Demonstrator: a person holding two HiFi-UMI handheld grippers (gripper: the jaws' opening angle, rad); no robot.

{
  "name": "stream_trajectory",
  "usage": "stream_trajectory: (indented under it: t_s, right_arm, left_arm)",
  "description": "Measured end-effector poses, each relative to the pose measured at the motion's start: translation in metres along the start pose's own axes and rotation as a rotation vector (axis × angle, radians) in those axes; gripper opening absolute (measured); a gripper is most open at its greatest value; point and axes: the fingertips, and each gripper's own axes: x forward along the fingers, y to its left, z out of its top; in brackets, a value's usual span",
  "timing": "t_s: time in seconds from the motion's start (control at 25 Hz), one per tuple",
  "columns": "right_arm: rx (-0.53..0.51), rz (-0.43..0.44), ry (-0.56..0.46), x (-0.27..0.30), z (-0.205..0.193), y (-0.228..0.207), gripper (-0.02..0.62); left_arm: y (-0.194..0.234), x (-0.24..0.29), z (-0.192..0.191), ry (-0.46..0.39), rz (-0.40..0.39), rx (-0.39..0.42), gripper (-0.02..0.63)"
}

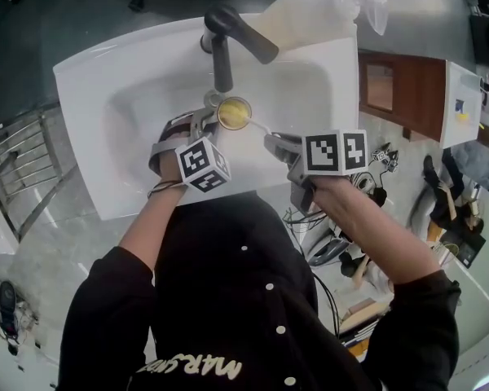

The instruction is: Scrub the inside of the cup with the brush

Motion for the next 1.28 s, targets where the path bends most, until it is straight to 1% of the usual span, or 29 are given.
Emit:
stream_trajectory:
  t_s: [0.04, 0.08, 0.12, 0.2, 0.4, 0.48, 0.56, 0.64, 0.72, 0.76, 0.84, 0.96, 1.08, 1.16, 1.2, 1.28]
  right_arm:
    - [0.079, 0.025, -0.021, -0.001, -0.003, 0.002, 0.051]
    - [0.121, 0.048, -0.035, -0.001, -0.006, 0.005, 0.051]
    - [0.122, 0.063, -0.042, -0.002, -0.008, 0.009, 0.058]
    - [0.043, 0.057, -0.044, -0.003, -0.010, 0.014, 0.061]
    - [-0.241, -0.012, -0.031, -0.010, -0.013, 0.016, 0.060]
    - [-0.317, -0.026, -0.035, -0.019, -0.016, 0.017, 0.057]
    - [-0.365, -0.034, -0.045, -0.027, -0.017, 0.016, 0.052]
    - [-0.460, -0.058, -0.051, -0.035, -0.015, 0.015, 0.048]
    - [-0.622, -0.097, -0.048, -0.042, -0.013, 0.017, 0.046]
    - [-0.726, -0.122, -0.045, -0.045, -0.011, 0.020, 0.046]
    - [-0.989, -0.197, -0.026, -0.050, -0.007, 0.027, 0.046]
    - [-1.422, -0.327, 0.047, -0.050, -0.004, 0.033, 0.046]
    - [-1.783, -0.413, 0.146, -0.045, 0.000, 0.040, 0.046]
    - [-2.015, -0.454, 0.203, -0.039, 0.004, 0.047, 0.046]
    - [-2.105, -0.460, 0.218, -0.035, 0.005, 0.051, 0.046]
    - [-2.225, -0.451, 0.232, -0.026, 0.005, 0.057, 0.046]
  left_arm:
    - [0.000, 0.000, 0.000, 0.004, 0.003, 0.004, 0.092]
    - [0.000, 0.000, -0.001, 0.010, 0.006, 0.006, 0.092]
    - [0.000, 0.000, -0.002, 0.015, 0.008, 0.005, 0.092]
    - [0.001, 0.002, -0.004, 0.023, 0.013, -0.002, 0.091]
    - [0.003, 0.005, -0.005, 0.031, 0.004, -0.026, 0.091]
    - [0.003, 0.002, -0.005, 0.034, 0.004, -0.032, 0.091]
    - [0.004, 0.001, -0.006, 0.036, 0.002, -0.036, 0.092]
    - [0.004, 0.001, -0.006, 0.036, -0.003, -0.036, 0.092]
    - [0.003, 0.001, -0.006, 0.037, -0.004, -0.031, 0.092]
    - [0.003, 0.001, -0.006, 0.039, -0.005, -0.028, 0.092]
    - [0.004, 0.001, -0.006, 0.039, -0.006, -0.023, 0.092]
    - [0.004, 0.001, -0.005, 0.037, -0.009, -0.013, 0.092]
    - [0.005, 0.002, -0.005, 0.037, -0.012, -0.007, 0.092]
    - [0.005, 0.002, -0.005, 0.035, -0.017, -0.007, 0.092]
    - [0.005, 0.002, -0.004, 0.035, -0.019, -0.006, 0.092]
    - [0.005, 0.002, -0.005, 0.035, -0.022, -0.007, 0.092]
